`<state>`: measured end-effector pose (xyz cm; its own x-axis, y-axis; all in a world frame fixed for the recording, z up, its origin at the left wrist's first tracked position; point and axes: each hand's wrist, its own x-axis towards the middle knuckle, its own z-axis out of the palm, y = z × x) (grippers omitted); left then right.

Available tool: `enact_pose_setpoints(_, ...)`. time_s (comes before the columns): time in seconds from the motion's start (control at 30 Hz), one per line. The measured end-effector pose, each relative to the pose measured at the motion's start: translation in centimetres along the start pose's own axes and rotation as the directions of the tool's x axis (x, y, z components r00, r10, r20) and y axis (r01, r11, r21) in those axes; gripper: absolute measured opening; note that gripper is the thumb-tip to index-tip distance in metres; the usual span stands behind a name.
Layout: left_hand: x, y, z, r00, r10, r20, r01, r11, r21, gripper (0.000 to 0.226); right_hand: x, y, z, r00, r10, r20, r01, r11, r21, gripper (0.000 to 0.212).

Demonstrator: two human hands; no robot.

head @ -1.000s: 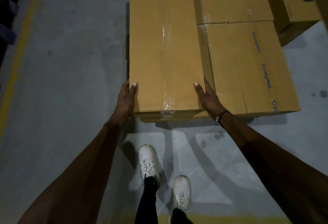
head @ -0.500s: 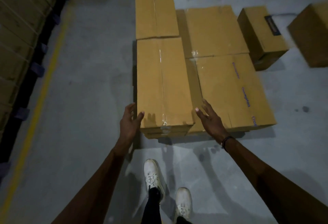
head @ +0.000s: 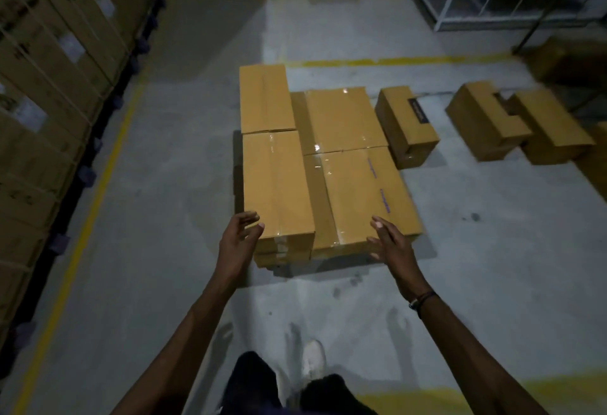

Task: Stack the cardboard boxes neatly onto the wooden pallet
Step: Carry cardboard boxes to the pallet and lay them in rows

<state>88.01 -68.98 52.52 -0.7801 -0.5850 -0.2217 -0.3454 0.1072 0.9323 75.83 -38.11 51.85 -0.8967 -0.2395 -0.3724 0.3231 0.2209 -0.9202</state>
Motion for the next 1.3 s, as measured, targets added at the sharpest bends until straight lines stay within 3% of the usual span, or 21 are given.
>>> enact_pose_setpoints(0.27, -6.8, 4.8, 2.5, 0.982, 0.053, 0.182, -0.028, 0.99, -0.135, 0.016, -11.4, 0.3, -6.2, 0.959, 0.034, -0.282, 0.022, 0.981, 0.192, 0.028)
enact_pose_setpoints(0.57, -9.1, 10.9, 11.7, 0.92, 0.099, 0.379, -0.002, 0.969, -0.249, 0.017, -17.9, -0.1, -13.2, 0.857, 0.046, -0.513, 0.116, 0.953, 0.279, 0.03)
enact_pose_setpoints(0.93, -7.1, 17.3, 27.9, 0.886, 0.138, 0.442, -0.016, 0.963, -0.268, 0.017, -12.7, -0.6, -28.3, 0.789, 0.024, -0.614, 0.217, 0.924, 0.315, 0.031)
enact_pose_setpoints(1.3, -3.8, 23.2, 45.7, 0.942, 0.039, 0.332, 0.074, 0.944, -0.322, 0.016, -1.6, -4.2, -46.8, 0.842, -0.006, -0.539, 0.17, 0.952, 0.254, 0.033)
